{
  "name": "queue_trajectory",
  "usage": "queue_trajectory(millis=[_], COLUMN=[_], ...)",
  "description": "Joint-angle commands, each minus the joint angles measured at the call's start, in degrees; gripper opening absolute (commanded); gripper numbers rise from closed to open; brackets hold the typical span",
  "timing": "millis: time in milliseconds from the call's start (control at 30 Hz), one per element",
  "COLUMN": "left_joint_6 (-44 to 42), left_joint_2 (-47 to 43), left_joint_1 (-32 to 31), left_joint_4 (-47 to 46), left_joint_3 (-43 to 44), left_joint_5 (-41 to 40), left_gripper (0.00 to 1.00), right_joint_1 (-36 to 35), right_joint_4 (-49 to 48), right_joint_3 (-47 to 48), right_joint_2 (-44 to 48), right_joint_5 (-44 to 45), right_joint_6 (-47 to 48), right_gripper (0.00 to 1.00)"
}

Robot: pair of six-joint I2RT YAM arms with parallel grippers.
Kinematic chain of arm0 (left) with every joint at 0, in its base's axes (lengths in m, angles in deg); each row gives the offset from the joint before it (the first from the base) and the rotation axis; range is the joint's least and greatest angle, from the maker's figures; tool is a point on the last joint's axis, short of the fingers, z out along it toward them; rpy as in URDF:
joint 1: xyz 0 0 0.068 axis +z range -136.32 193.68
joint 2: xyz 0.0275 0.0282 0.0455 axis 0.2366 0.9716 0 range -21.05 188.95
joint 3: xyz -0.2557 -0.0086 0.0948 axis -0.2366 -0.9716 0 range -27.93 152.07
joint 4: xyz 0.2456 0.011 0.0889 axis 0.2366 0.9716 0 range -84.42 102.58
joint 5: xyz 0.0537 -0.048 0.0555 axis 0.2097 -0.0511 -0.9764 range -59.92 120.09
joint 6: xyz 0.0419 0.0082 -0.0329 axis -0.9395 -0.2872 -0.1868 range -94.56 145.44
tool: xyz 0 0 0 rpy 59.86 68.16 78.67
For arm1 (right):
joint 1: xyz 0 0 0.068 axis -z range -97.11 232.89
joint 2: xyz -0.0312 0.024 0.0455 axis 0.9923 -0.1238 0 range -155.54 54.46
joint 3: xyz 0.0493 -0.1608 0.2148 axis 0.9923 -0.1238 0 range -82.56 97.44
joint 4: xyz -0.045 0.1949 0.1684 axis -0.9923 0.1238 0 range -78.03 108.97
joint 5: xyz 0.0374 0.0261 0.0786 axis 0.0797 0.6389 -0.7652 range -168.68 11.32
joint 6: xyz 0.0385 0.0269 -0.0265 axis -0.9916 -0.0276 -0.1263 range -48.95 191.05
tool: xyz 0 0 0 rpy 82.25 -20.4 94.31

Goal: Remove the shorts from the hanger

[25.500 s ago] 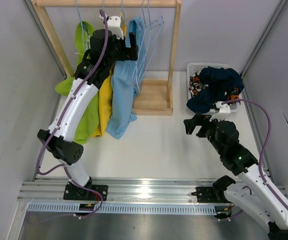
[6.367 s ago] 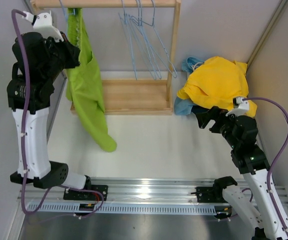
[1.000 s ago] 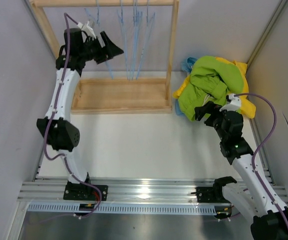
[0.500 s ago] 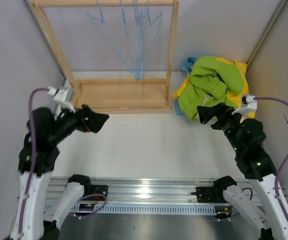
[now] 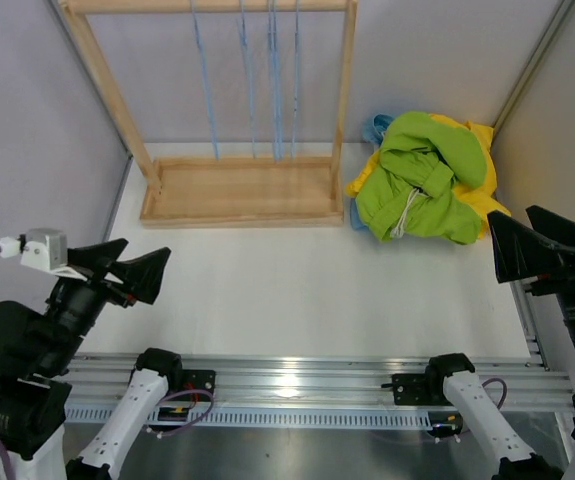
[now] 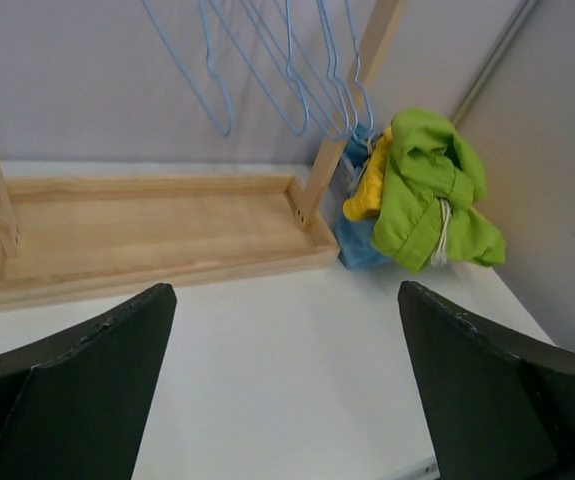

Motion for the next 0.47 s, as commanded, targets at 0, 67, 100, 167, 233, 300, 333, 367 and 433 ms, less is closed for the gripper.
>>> queue_trajectory(millis=[0, 67, 100, 167, 233, 300, 333, 367, 433], left_joint_6=[0.7, 1.2, 1.3, 0.9, 0.8, 0.5, 0.4, 0.3, 0.0], left_joint_2=[1.9, 2.1, 2.2, 1.9, 2.0, 2.1, 2.1, 2.1, 2.1], left_joint_1=[-0.4, -0.4, -0.4, -0.5, -0.9, -1.0, -1.1, -1.1, -1.1], left_joint_4=[-0.7, -0.6, -0.6, -0.8, -0.6, 0.0, 0.0, 0.1, 0.1], left_joint_3=[5.2, 6.1, 6.4, 6.8, 7.3, 7.6, 7.8, 7.9, 8.1], left_joint_5=[-2.1, -1.7, -1.8, -1.1, -1.3, -1.8, -2.1, -2.5, -2.9], left_gripper=[0.99, 0.99, 0.99, 0.99, 0.99, 0.99, 0.99, 0.99, 0.99], right_joint_1=[5.5, 5.8, 6.4, 6.4, 6.4, 6.4, 6.3, 6.4, 6.3], right_joint_4=[7.1, 6.9, 7.0, 7.3, 7.2, 7.0, 7.0, 7.2, 8.0], right_joint_3=[2.9, 2.5, 2.5, 2.7, 2.5, 2.2, 2.0, 1.8, 1.8], right_joint_2=[-1.9, -1.1, -0.9, -0.9, -0.9, -1.0, -1.0, -1.3, -2.0], right_joint_5=[-6.7, -6.7, -6.4, -5.9, -6.3, -6.7, -6.7, -6.8, -6.6], right_joint_6=[1.9, 0.7, 0.9, 1.1, 1.1, 1.2, 1.3, 1.8, 2.3], right_gripper=[0.99, 0.99, 0.99, 0.99, 1.0, 0.99, 0.99, 0.99, 0.99])
